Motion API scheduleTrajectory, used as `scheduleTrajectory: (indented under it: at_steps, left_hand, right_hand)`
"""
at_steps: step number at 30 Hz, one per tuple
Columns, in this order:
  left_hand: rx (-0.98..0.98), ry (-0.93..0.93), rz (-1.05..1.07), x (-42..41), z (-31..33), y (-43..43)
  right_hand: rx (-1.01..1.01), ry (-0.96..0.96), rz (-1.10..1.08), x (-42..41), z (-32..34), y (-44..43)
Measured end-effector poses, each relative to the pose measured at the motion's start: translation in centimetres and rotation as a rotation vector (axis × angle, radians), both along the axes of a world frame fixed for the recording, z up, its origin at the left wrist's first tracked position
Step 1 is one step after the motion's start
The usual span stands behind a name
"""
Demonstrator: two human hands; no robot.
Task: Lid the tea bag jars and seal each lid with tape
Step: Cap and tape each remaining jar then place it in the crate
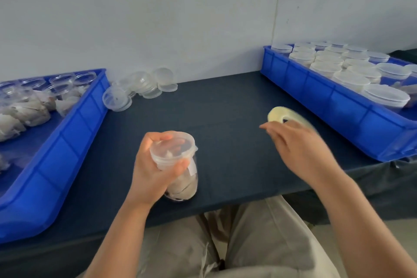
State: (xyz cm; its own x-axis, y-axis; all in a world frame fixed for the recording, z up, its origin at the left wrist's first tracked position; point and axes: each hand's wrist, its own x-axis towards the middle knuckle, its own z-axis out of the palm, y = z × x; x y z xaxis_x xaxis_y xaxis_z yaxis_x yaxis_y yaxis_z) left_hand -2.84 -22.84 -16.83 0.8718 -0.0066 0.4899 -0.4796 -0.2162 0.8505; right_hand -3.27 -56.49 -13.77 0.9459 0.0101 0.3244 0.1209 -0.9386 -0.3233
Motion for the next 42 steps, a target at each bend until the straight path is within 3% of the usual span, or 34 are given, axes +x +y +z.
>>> scheduleTrajectory:
  at_steps: [5,12,19,23,26,32,42]
  left_hand:
    - [-0.033,-0.001,0.001,-0.5,-0.6,-2.6]
    - [-0.053,0.035,-0.022,-0.5,-0.7,-3.5]
    - [-0.042,0.07,-0.061,-0.2,-0.7,-3.4]
    - [-0.01,0.044,-0.161,0.3,-0.7,-3.8]
    - [0.027,0.052,-0.158,0.3,-0.4,-4.2]
    - [0.109,0.142,-0.318,0.6,-0.2,-2.8]
    - [-0.016,0.188,-0.399,-0.1,-1.1,-3.2]
  right_hand:
    - [-0.078,0.075,0.151,0.5,-3.0,3.4]
    - [-0.085,0.03,0.136,1.3,-5.9,5.6]
    - [0.089,0.092,0.072,1.3,-5.4,6.1]
    - [0.537,0.03,0.261,0.1,-3.6,7.4]
    - [0.703,0.071,0.472,-0.9,-2.6,8.8]
    - [0.874,0.01,0.555,-1.3,-2.7,9.4]
    - [0.911,0.024,0.58,-1.2,-3.3,9.7]
